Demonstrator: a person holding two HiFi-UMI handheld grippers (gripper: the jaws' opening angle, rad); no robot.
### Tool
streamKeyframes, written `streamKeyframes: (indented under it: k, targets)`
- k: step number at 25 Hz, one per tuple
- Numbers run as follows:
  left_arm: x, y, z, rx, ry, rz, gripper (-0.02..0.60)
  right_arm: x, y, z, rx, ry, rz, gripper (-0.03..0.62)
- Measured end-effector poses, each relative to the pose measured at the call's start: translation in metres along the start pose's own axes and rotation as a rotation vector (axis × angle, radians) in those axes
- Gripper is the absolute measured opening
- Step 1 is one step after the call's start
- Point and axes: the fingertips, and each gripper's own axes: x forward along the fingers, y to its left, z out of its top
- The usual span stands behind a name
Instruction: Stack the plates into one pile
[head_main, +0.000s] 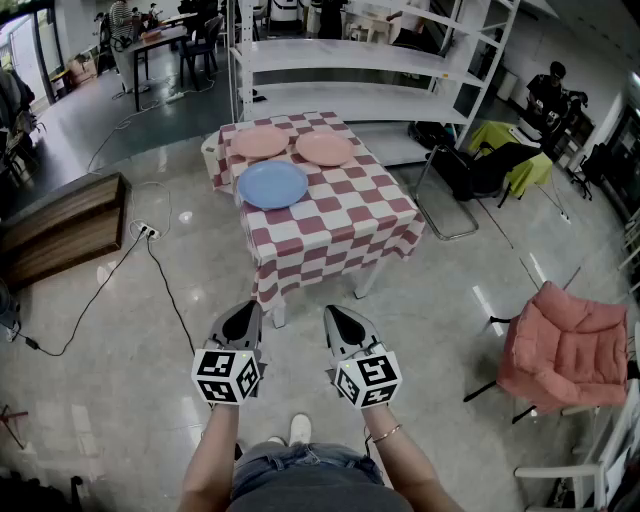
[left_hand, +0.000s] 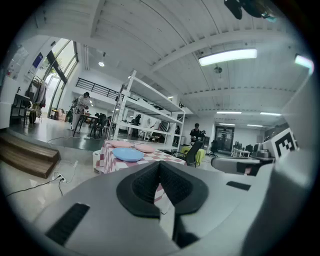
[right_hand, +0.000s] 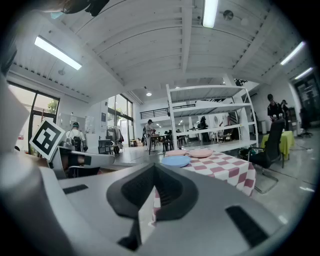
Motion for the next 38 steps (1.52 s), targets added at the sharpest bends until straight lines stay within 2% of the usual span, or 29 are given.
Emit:
streamKeyframes:
  k: [9, 16, 25, 32, 38]
  targets:
    - [0.014, 0.004, -0.011, -0.013, 0.029, 0.005, 0.015, 0.006, -0.014, -0.001, 0.037, -0.024, -0.003, 0.009]
    - [0.015, 0.008, -0.018, -0.044, 0.038, 0.036, 0.015, 0.011, -0.02, -0.01, 0.057, 0.001, 0.01, 0.009]
    - [0.021, 0.025, -0.004, -0.029, 0.028, 0.085, 0.015, 0.035, -0.025, -0.004, 0.068, 0.004, 0.035, 0.009]
    - [0.045, 0.063, 0.0, -0.033, 0.038, 0.115, 0.015, 0.079, -0.024, -0.004, 0.08, 0.02, 0.049, 0.009]
    - [0.082, 0.118, 0.002, -0.049, 0.059, 0.117, 0.015, 0.139, -0.028, -0.006, 0.09, 0.042, 0.035, 0.009]
